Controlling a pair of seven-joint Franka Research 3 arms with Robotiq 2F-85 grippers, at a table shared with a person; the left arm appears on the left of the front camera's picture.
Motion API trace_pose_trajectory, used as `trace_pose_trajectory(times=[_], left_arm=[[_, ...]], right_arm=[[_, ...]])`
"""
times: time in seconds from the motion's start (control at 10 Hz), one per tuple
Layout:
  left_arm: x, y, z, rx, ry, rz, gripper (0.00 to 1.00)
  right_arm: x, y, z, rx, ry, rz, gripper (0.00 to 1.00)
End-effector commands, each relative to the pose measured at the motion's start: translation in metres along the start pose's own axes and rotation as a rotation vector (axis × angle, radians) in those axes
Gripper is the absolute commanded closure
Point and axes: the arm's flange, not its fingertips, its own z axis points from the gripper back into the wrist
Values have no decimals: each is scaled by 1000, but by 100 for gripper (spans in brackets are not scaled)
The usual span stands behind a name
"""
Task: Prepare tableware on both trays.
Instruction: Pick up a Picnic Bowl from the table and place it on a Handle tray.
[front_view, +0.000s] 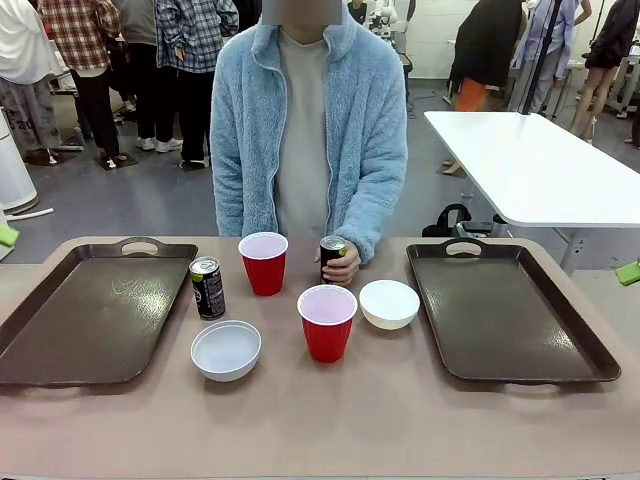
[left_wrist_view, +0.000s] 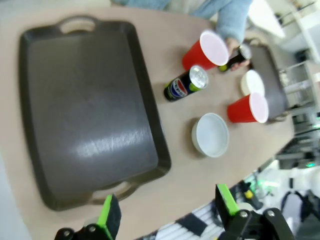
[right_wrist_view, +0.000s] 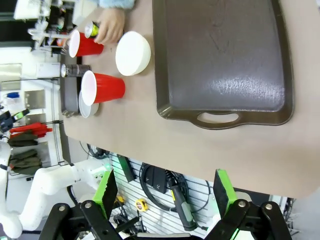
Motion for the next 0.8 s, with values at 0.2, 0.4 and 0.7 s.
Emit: trace_pose_trajectory(times=[0.2,0.4,0.7], left_arm=[[20,-104,-63,355,113,-135,0],[11,-143,-115,435,146,-183,0],[1,-182,-189,479,128,-85,0]], right_arm=[[2,0,-1,18,1,-5,0],[2,0,-1,18,1,-5,0],[2,0,-1,18,1,-5,0]])
